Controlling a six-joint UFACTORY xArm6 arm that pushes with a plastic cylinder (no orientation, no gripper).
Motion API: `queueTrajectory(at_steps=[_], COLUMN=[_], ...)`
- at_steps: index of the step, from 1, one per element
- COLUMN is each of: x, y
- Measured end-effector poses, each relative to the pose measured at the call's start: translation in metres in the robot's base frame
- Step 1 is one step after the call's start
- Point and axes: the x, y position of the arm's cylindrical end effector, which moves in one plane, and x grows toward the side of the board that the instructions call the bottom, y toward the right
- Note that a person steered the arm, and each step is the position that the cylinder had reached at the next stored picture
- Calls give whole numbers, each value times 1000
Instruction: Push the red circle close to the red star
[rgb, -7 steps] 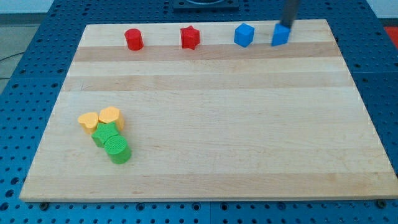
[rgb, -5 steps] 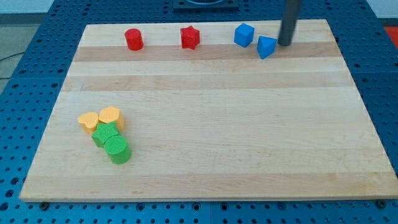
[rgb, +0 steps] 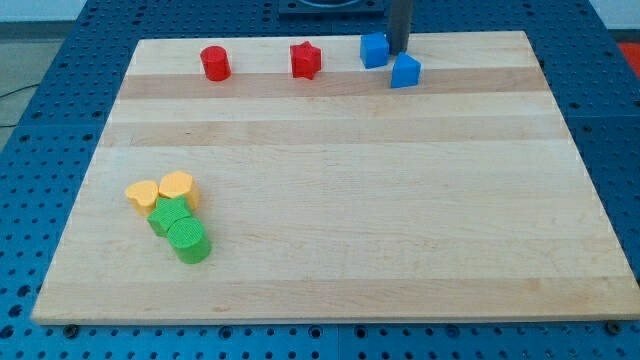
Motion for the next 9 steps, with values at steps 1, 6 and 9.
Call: queueTrajectory(at_steps=[1,6,9], x=[-6,2,39], y=[-69,-391,-206])
